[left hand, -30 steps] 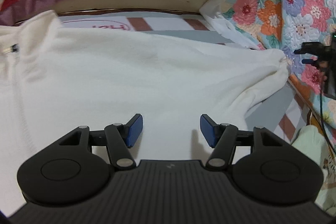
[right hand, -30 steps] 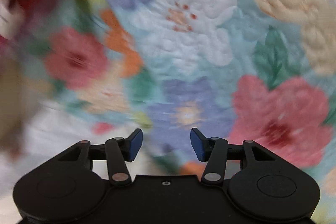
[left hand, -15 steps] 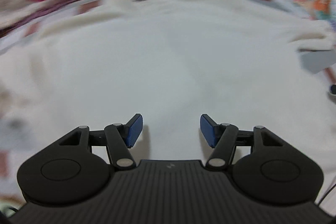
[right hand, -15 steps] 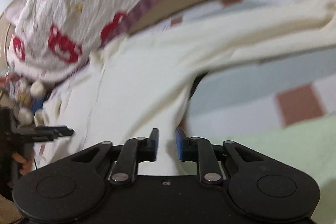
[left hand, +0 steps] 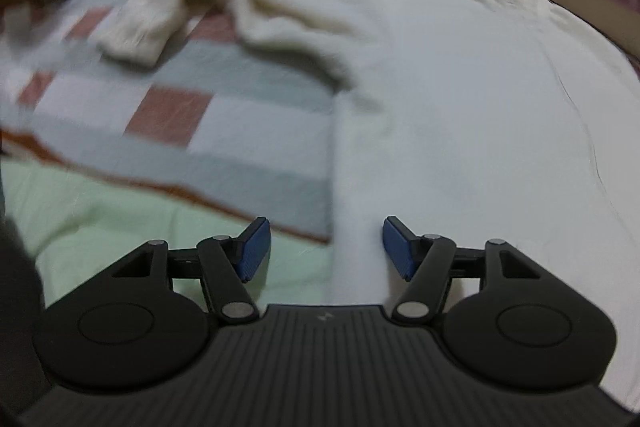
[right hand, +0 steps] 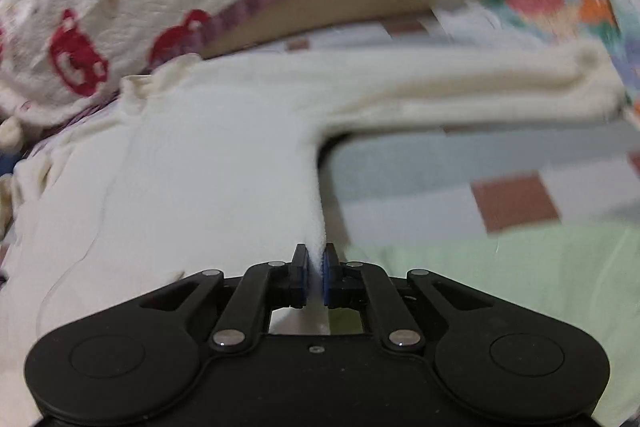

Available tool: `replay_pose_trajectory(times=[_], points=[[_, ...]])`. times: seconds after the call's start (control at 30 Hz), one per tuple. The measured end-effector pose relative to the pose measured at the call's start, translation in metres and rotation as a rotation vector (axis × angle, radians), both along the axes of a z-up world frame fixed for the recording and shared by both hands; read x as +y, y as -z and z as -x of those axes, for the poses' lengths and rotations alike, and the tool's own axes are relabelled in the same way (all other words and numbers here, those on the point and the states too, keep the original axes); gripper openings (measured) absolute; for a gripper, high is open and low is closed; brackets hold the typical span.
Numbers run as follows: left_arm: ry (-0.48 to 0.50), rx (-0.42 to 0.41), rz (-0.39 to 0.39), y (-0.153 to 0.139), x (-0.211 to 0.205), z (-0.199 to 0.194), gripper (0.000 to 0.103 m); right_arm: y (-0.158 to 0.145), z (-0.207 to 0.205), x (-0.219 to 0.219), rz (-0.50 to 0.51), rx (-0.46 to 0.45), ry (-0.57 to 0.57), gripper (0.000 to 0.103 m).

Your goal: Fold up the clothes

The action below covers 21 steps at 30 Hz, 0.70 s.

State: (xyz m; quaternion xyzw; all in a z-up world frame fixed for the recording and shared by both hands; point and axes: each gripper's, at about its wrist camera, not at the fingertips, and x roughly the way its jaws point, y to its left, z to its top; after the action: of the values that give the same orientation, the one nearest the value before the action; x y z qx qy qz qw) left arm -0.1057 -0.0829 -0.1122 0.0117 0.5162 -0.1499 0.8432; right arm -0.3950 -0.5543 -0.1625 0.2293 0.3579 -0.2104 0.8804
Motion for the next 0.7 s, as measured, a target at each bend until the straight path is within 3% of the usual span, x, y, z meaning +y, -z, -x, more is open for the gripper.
replay_pose_trajectory(times=[0.07,0.13,0.23,0.33,0.4,0.43,0.5,0.53,0.57,0.7], points=[[-0.059,0.025,0.065,-0.004,0.017,-0.003,0.062,0.000,-0.008,0.009,0.062,0.057,-0.027,0.006],[-0.099,0.019,0.079,-0.007,0.027,-0.001,0.062,-0.004,-0.014,0.021,0.156,0.113,-0.073,0.006],[-0.153,0.030,0.117,-0.009,0.043,0.002,0.062,-0.012,-0.015,0.023,0.204,0.149,-0.063,0.006],[-0.195,0.074,0.208,-0.005,0.056,0.004,0.062,-0.018,-0.019,0.027,0.280,0.212,-0.040,0.004],[-0.200,0.070,0.231,-0.005,0.056,0.003,0.062,-0.025,-0.024,0.042,0.474,0.294,-0.052,0.006],[-0.201,0.065,0.240,-0.005,0.055,0.003,0.062,-0.031,-0.025,0.049,0.535,0.298,-0.068,0.012],[-0.203,0.055,0.257,-0.005,0.054,0.001,0.062,-0.047,-0.026,0.060,0.484,0.195,-0.113,0.019],[-0.204,0.050,0.265,-0.005,0.053,0.001,0.062,-0.055,-0.027,0.065,0.449,0.138,-0.136,0.030],[-0.205,0.045,0.274,-0.005,0.052,0.000,0.062,-0.059,-0.031,0.071,0.384,0.089,-0.165,0.035],[-0.222,-0.039,0.260,-0.014,0.054,-0.001,0.062,-0.065,-0.067,0.097,0.095,-0.027,-0.327,0.035]])
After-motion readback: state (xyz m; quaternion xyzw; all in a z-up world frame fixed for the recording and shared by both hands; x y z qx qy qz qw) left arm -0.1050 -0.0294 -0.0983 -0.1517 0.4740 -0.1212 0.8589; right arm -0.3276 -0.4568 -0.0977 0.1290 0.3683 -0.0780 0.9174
